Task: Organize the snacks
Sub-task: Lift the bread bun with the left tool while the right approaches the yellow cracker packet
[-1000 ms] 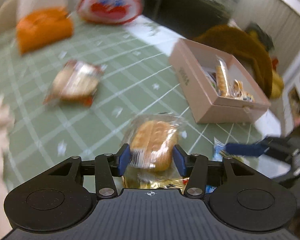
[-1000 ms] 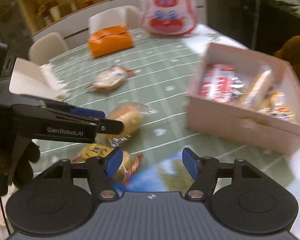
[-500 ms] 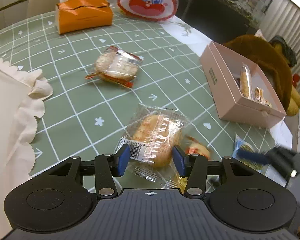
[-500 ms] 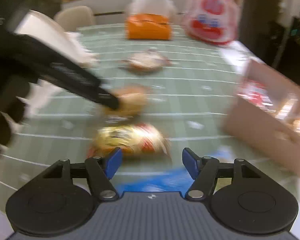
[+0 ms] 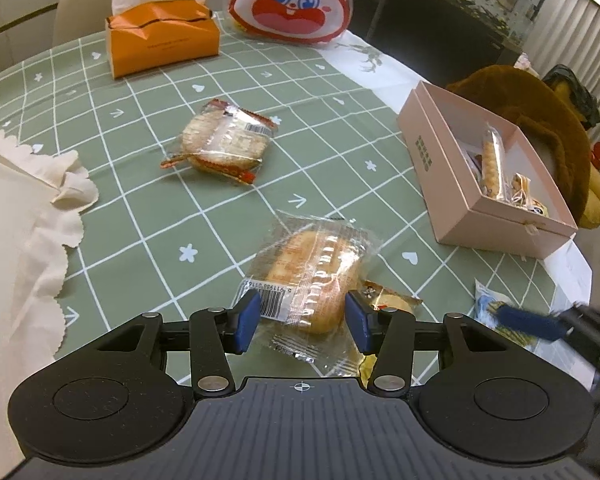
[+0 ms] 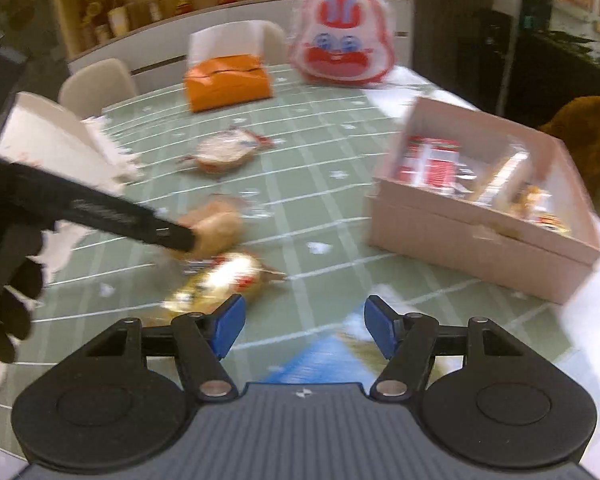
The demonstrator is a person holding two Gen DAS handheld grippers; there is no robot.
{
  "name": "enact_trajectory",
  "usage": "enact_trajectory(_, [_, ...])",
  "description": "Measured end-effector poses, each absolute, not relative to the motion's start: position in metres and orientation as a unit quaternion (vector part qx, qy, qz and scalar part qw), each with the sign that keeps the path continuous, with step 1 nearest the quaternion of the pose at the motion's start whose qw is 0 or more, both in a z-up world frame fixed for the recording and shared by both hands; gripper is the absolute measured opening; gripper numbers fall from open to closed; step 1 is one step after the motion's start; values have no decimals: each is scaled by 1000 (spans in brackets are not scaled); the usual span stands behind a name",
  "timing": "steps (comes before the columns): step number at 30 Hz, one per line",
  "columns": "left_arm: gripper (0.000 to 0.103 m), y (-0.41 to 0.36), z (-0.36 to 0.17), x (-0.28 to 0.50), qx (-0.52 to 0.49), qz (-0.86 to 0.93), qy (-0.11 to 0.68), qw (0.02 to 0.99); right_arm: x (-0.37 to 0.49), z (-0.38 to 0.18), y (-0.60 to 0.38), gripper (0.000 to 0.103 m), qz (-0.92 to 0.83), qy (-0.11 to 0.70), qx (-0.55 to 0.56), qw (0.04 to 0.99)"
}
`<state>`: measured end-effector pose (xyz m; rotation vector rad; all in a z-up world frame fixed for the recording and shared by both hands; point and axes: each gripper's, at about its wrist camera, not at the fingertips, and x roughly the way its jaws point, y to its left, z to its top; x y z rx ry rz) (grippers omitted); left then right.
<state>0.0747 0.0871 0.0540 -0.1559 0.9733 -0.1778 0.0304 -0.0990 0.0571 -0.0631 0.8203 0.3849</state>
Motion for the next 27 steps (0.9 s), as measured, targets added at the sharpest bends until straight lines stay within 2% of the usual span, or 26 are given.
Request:
enact_trajectory(7, [51, 94, 61, 75, -81, -81, 462, 879, 44, 40, -50, 69, 208, 418, -45, 883])
enact_trajectory(14, [51, 118, 79, 76, -129, -86, 408, 900, 48, 38, -79, 69, 158, 413, -44, 896])
enact_trajectory(19, [51, 98, 79, 86, -58, -133, 402, 904, 44, 39, -109, 69, 127, 420, -33, 898])
enact_trajectory(23, [52, 70, 63, 90, 37, -152, 429, 890, 39, 41, -120, 69, 123, 423, -20, 898])
enact_trajectory(27, [72, 63, 50, 96, 53, -146, 441, 884, 33, 42, -115, 69, 135, 421, -31, 897])
